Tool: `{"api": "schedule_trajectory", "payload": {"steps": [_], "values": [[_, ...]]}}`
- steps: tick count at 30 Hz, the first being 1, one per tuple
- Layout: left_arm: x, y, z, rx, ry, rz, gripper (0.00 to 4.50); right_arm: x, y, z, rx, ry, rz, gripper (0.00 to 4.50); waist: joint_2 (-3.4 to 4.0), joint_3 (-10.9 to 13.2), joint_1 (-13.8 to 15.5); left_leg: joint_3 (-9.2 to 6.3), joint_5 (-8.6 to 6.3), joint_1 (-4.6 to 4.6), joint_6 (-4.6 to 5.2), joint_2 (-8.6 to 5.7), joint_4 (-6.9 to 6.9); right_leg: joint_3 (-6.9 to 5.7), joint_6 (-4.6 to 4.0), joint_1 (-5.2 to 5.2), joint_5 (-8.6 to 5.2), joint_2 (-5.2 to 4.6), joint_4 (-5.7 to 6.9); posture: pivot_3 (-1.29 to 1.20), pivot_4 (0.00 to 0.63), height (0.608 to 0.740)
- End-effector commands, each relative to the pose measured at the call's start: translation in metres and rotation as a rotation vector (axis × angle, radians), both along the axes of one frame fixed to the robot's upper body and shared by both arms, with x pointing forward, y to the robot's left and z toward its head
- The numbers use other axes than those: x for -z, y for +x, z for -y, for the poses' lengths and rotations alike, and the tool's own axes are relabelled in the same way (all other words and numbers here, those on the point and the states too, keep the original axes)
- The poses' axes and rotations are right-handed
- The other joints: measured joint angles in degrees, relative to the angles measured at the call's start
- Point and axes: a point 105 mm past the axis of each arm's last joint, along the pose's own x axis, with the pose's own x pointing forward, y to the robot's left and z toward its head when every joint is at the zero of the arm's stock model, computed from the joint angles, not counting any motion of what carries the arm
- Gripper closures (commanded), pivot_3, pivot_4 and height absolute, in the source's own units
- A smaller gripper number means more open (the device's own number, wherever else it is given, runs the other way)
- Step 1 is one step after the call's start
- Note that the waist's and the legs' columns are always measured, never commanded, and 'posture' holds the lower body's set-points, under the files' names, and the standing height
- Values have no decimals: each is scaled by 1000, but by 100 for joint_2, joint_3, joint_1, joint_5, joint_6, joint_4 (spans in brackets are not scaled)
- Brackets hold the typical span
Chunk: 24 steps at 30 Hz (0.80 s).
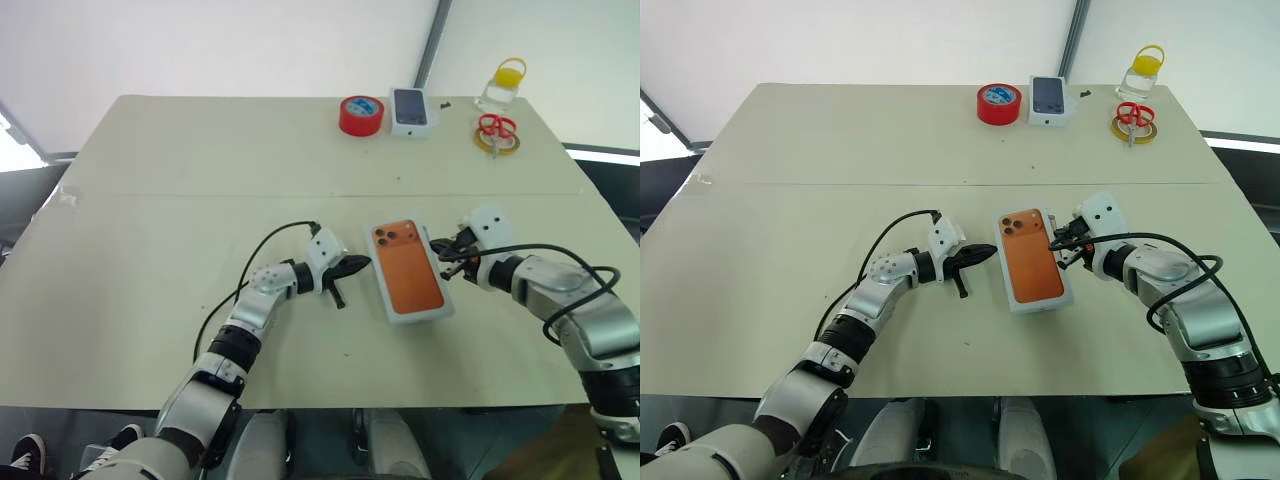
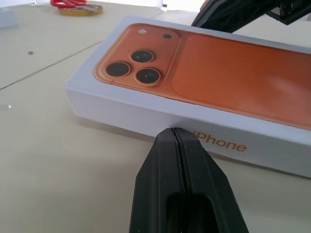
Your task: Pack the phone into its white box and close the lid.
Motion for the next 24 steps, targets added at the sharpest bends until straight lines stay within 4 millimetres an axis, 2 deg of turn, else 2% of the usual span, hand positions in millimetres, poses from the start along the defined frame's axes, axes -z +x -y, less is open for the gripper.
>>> {"api": "schedule_trajectory", "payload": {"steps": [1,11,24], "values": [[-19,3,9,12,-39,64,4500,-13,6,0,20,-32,69,4428,0,0,-5,1,0,0,0,-1,0,0,0,0,0,-1,0,0,150,739],[-22,9,16,-8,-46,64,4500,-7,16,8,78,-65,83,4428,0,0,-4,0,0,0,0,-2,0,-1,2,0,1,-2,1,0,150,739],[-21,12,20,-22,-46,53,4500,-5,28,4,102,-57,100,4428,0,0,-13,0,0,2,0,-2,0,-2,3,0,2,-1,6,0,150,739]]}}
